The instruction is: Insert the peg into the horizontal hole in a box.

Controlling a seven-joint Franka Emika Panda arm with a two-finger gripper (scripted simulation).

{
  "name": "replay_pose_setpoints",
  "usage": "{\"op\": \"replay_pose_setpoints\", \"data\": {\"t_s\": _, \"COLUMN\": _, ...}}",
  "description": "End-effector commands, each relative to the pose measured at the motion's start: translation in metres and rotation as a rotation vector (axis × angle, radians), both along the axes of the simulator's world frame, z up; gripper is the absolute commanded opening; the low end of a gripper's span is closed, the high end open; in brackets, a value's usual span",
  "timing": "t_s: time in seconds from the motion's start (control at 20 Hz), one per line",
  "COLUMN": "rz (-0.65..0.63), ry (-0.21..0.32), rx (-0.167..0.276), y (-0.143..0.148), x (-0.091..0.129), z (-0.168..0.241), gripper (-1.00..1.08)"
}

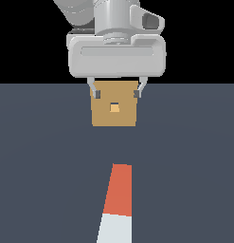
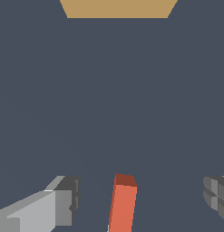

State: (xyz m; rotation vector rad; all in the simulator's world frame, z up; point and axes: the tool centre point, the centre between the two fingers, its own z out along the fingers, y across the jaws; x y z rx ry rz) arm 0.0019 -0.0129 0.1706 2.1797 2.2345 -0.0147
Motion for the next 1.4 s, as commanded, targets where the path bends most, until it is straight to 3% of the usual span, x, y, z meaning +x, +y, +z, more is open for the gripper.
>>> {"op": "replay_pose_setpoints", "data": {"t_s": 0.0, "rz": 0.000, "ry": 0.000, "rx": 0.000, "y": 0.000, "x": 0.000, "z": 0.000, "gripper": 1.00}}
{"op": "replay_pose_setpoints", "data": {"t_s": 0.4, "rz": -0.020, "ry": 0.001, "rx": 0.002, "y": -0.034, "x": 0.000, "z": -0.015, "gripper": 1.00}}
{"op": "replay_pose_setpoints", "data": {"t_s": 1.0, "rz": -0.102, "ry": 0.004, "rx": 0.014, "y": -0.172, "x": -0.005, "z": -0.077, "gripper": 1.00}}
{"op": "replay_pose_setpoints", "data": {"t_s": 1.35, "rz": -0.130, "ry": 0.006, "rx": 0.020, "y": -0.219, "x": -0.007, "z": -0.099, "gripper": 1.00}}
